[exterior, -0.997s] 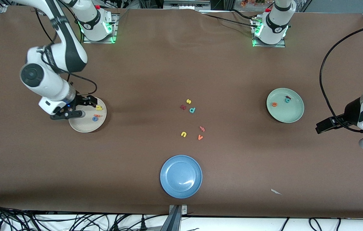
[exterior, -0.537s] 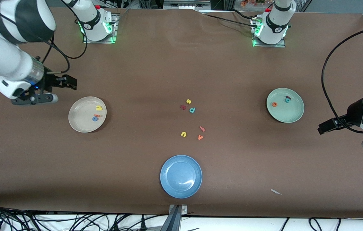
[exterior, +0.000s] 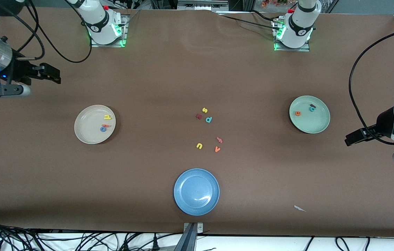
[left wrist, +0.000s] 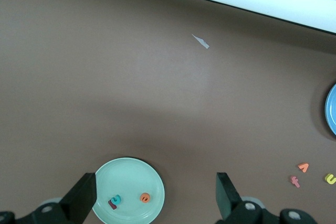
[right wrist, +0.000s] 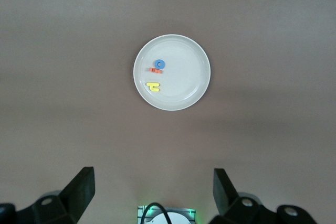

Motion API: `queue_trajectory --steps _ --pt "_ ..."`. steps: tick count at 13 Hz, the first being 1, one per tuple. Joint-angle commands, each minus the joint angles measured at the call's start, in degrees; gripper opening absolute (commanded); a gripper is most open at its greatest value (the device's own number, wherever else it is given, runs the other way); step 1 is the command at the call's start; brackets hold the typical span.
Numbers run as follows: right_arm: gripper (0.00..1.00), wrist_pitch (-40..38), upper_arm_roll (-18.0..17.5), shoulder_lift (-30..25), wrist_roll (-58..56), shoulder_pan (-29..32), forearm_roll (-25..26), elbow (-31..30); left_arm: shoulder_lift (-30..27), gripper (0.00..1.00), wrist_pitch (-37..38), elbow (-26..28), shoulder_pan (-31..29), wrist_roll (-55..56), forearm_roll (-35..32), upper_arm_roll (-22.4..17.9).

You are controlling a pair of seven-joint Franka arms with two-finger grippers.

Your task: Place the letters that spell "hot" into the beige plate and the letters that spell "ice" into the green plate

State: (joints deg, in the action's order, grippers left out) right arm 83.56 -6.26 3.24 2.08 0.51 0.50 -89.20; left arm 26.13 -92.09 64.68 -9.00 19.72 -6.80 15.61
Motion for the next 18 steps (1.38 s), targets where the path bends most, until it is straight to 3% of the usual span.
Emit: queue_trajectory --steps 1,18 --pt "1.00 -1.74 1.94 -0.08 -1.03 -1.12 -0.41 1.22 -0.38 1.00 -0.37 0.18 -0.05 -0.56 0.03 -0.05" --pt "1.00 -0.77 2.12 1.15 -0.85 -0.69 0.02 1.75 -0.37 1.00 -0.37 0.27 -0.32 -0.39 2.93 -0.23"
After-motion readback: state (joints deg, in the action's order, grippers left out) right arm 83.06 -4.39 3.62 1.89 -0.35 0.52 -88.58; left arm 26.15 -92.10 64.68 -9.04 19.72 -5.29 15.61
